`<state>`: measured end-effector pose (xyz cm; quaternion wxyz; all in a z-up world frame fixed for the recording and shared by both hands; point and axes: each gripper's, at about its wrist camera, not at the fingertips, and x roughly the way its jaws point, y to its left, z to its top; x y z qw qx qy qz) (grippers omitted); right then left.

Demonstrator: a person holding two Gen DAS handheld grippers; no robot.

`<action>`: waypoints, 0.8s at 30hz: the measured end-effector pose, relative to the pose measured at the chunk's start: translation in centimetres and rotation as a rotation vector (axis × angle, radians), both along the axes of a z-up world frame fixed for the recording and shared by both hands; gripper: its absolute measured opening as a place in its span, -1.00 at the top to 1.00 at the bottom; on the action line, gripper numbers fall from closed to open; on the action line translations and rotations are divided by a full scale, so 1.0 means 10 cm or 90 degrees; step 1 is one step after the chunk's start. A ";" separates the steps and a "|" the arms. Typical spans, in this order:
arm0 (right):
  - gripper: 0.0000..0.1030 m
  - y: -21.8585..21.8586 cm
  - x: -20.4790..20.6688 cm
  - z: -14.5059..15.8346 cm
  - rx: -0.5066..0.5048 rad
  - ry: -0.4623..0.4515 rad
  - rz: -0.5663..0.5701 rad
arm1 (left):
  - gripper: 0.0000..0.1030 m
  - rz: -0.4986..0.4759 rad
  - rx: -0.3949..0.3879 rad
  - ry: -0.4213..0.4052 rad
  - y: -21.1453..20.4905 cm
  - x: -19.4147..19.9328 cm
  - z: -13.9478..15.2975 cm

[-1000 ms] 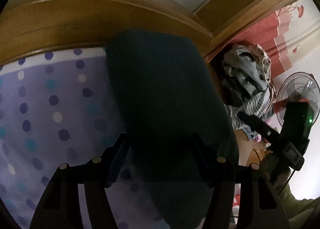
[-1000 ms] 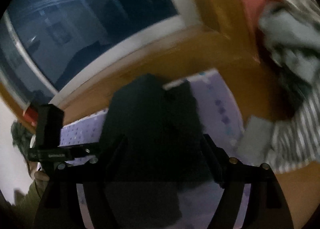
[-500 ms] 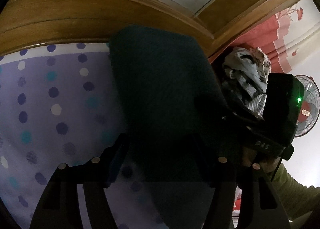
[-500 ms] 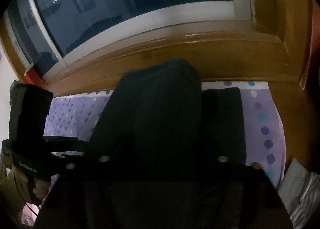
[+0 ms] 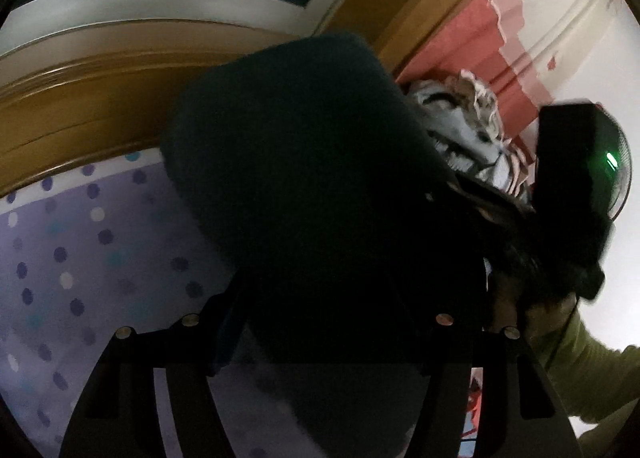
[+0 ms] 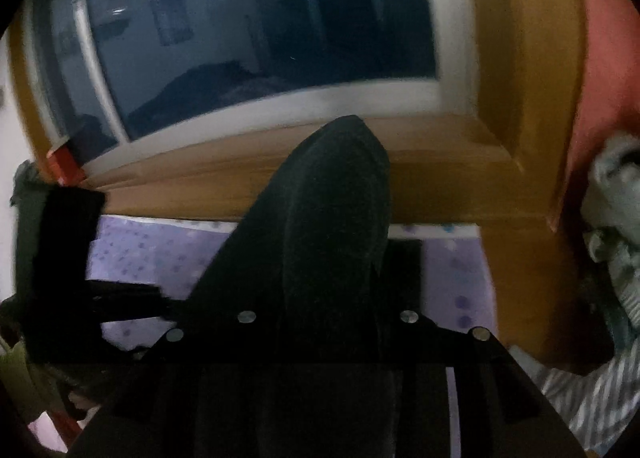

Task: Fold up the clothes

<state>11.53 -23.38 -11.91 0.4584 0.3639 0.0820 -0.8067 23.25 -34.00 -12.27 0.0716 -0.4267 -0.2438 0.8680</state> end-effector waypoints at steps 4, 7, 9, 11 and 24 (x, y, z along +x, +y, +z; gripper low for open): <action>0.12 0.14 -0.44 -0.46 -0.029 -0.109 -0.026 | -0.27 0.011 -0.026 -0.036 0.07 -0.03 -0.18; 0.00 0.25 -0.52 -0.49 -0.064 -0.175 -0.036 | -0.27 0.023 -0.010 -0.048 0.03 0.04 -0.18; 0.00 0.33 -0.45 -0.35 -0.068 -0.164 -0.041 | -0.27 0.029 -0.022 -0.058 0.01 0.12 -0.13; -0.02 0.47 -0.33 -0.15 -0.087 -0.120 -0.053 | -0.26 0.036 -0.027 -0.055 0.01 0.18 -0.07; 0.13 0.35 0.25 -0.33 0.040 0.049 0.031 | -0.27 -0.008 -0.013 -0.028 0.39 0.15 -0.15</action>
